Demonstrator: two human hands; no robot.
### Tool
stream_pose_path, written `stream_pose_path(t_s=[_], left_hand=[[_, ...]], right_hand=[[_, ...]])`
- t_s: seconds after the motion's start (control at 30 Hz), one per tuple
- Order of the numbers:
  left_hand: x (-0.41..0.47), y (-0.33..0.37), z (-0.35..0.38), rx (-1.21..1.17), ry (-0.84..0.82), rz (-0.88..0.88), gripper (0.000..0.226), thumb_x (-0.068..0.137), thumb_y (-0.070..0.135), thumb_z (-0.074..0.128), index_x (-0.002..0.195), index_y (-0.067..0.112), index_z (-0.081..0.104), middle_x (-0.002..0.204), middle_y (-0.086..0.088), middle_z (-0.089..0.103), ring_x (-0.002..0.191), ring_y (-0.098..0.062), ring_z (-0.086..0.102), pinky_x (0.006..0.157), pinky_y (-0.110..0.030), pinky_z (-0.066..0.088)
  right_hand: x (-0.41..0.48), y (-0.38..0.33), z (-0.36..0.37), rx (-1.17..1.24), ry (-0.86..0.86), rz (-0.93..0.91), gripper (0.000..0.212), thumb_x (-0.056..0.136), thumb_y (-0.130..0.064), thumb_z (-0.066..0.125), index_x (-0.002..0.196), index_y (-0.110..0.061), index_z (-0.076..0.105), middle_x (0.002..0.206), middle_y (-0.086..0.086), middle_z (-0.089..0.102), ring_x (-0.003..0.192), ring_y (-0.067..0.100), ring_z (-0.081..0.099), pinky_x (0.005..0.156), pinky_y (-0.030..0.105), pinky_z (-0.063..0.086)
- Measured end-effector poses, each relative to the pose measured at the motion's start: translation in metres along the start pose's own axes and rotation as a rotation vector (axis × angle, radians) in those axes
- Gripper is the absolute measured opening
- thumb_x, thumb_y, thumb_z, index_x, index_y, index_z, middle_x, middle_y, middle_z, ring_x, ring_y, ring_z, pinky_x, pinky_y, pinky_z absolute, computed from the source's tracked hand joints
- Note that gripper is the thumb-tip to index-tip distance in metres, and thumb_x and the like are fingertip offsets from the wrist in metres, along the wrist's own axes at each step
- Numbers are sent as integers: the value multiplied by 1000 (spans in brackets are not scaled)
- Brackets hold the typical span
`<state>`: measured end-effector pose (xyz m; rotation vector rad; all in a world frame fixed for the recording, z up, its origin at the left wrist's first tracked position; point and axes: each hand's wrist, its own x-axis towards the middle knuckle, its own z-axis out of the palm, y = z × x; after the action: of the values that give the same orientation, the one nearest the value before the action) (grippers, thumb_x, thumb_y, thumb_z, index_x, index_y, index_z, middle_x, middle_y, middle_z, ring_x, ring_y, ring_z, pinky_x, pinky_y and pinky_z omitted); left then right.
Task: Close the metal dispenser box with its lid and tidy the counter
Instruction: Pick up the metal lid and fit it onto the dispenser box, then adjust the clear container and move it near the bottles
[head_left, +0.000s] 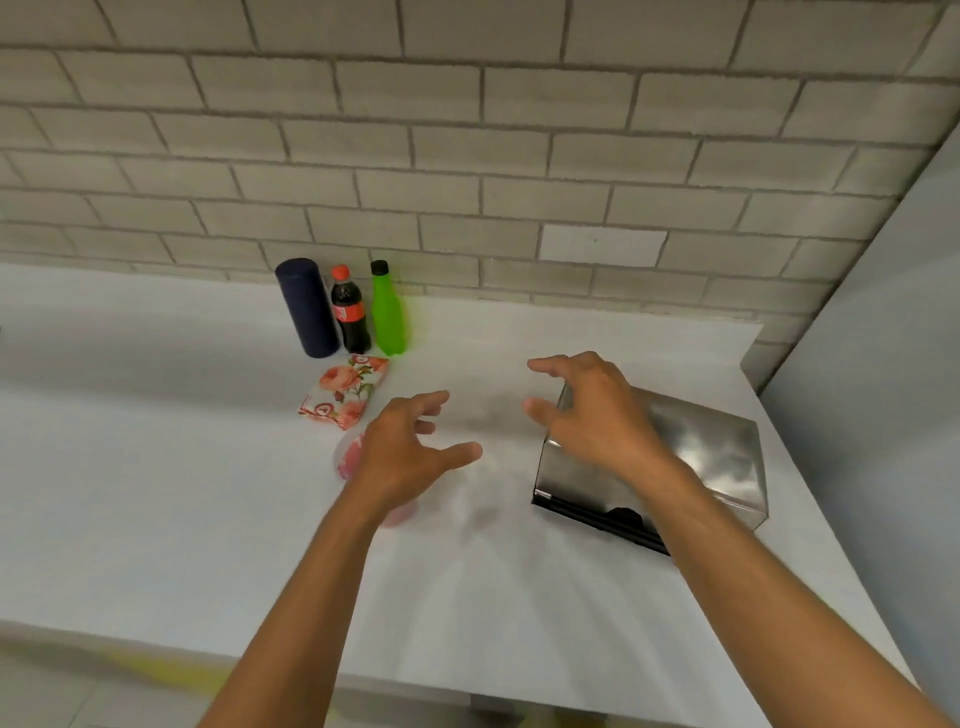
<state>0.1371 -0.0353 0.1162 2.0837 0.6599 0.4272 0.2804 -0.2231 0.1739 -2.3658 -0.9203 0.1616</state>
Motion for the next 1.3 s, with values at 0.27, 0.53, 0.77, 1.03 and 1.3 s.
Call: stream_pose_path(t_s=[0.27,0.53,0.77,1.03,1.3], left_hand=[[-32,-53,-49,74,235,-57,94,60,45,99,143,34,58,142,3,55,118,-17,58,92,-35,55],[-46,-111,-42,-95,173,-207,127,51,38,103,158,28,35,157,-5,43,129,-25,56,95,-37,55],[-49,-127,-8,-264,204,-183,104,60,27,102,144,44,44,140,12,60,118,-15,66,86,-21,58],[-32,-120,13,-264,266,-198,94,68,26,98,146,37,47,132,13,65,111,-10,69,85,-20,59],[24,-110,32,-279,201,-160,90,67,25,98,133,55,45,125,20,66,106,0,69,79,-13,56]], right_hand=[[3,-39,70,41,-248,-129,59,92,-44,73,147,-37,53,142,0,52,132,18,49,107,33,42],[11,-47,121,198,-390,-19,81,87,-50,78,156,-32,41,147,1,54,127,18,57,106,38,49],[20,-41,151,468,-466,162,87,84,-49,82,157,-28,40,149,0,56,129,19,58,102,35,52],[44,-28,164,611,-443,188,65,83,-38,85,142,-29,58,128,-7,69,110,7,65,85,21,54],[76,-9,156,688,-280,281,54,87,-24,82,138,-24,64,125,-4,71,111,10,66,97,31,55]])
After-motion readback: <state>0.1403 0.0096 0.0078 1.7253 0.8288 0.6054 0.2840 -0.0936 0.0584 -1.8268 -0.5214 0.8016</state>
